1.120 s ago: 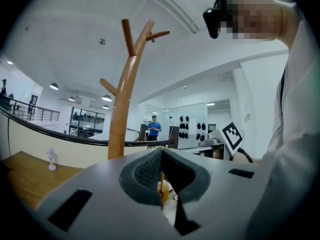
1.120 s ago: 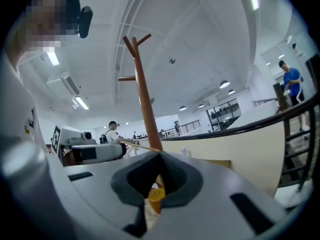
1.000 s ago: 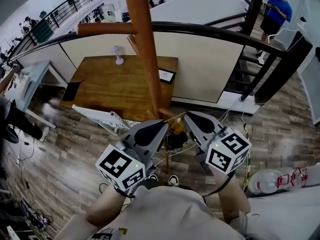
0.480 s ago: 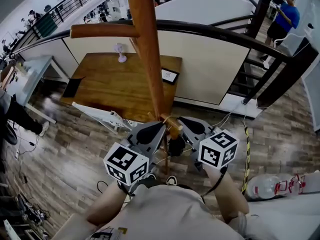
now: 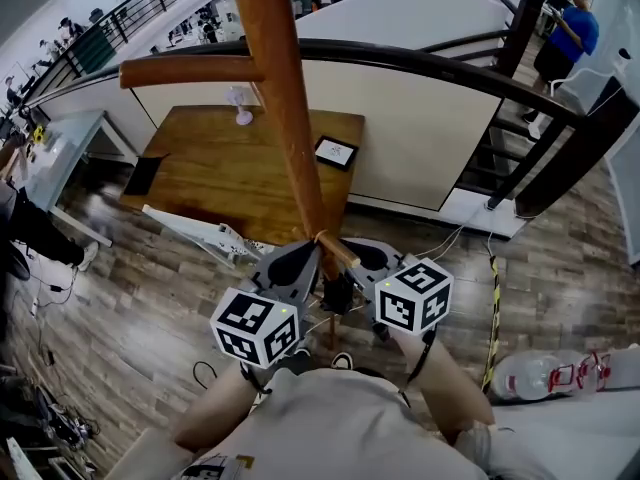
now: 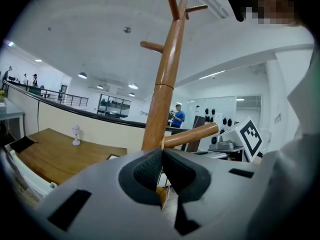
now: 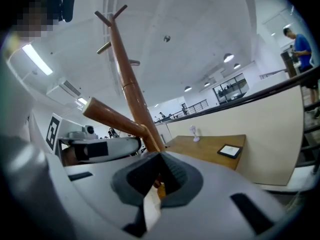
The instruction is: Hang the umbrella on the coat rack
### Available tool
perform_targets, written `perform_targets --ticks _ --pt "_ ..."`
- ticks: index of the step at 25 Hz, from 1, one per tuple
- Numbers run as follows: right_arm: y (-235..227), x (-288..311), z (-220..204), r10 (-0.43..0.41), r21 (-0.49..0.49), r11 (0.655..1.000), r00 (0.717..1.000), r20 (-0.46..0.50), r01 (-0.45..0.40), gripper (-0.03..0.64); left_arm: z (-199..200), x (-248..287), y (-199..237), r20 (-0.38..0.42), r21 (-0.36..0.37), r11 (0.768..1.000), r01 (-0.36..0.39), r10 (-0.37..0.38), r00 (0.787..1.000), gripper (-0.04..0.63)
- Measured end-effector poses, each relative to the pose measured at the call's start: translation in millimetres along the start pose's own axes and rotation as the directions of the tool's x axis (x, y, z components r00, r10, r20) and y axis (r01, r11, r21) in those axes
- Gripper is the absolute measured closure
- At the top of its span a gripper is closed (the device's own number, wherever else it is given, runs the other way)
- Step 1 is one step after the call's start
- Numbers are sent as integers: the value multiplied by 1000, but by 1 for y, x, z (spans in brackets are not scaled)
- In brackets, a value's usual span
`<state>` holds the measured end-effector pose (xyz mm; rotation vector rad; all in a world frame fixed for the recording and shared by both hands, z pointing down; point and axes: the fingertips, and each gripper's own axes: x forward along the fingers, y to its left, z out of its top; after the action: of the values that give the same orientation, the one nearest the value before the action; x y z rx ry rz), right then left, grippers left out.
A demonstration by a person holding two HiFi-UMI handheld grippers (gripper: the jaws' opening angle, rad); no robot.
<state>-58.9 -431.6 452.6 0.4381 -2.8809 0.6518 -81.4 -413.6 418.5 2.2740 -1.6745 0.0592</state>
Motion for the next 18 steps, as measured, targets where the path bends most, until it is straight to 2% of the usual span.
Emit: perform_targets --ticks 6,9,13,18 --pt "-4 -4 -1 -42 -12 999 999 14 42 581 0 -8 3 13 -43 999 -20 21 1000 584" --pt "-9 -17 9 -79 -16 997 996 52 80 586 2 -18 4 31 -53 998 -18 19 999 584" --pt "-15 -46 34 -148 -72 985 982 113 157 598 6 -30 5 47 -13 1000 -17 17 999 584" --pt "-9 -78 60 -205 -222 947 969 139 232 612 29 -43 -3 105 65 998 -15 8 994 584"
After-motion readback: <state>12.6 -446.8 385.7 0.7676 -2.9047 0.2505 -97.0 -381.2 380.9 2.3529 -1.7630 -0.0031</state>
